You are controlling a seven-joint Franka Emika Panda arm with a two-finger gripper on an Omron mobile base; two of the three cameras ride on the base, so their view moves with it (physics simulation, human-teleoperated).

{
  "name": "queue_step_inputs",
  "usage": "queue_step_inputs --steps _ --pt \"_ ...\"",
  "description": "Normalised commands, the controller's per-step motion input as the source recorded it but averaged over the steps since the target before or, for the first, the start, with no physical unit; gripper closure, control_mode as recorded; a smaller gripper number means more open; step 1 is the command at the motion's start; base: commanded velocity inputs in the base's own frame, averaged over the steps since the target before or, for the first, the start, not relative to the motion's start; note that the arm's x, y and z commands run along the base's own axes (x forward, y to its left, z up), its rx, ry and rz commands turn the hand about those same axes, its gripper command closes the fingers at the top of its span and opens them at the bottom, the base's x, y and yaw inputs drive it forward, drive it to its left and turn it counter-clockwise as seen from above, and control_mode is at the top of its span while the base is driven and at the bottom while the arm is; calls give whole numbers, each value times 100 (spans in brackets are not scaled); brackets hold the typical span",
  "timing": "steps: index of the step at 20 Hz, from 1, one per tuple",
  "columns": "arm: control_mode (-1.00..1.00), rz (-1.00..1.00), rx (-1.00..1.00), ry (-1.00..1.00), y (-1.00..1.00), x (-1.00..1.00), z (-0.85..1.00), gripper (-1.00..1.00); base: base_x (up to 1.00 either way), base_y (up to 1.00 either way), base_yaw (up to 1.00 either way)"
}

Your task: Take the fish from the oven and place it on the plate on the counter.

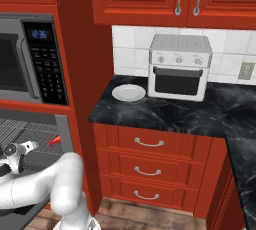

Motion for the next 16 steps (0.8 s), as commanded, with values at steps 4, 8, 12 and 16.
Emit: queue_step_inputs --steps 4,8,12,16 --pt "-100 0 0 -40 0 -29 -36 -100 0 0 0" --pt "-100 0 0 -21 1 0 -77 -100 0 0 0" --pt "-100 0 -3 -12 13 0 -82 -100 0 0 0" --pt "-100 0 -6 -2 6 0 -100 -100 0 0 0"
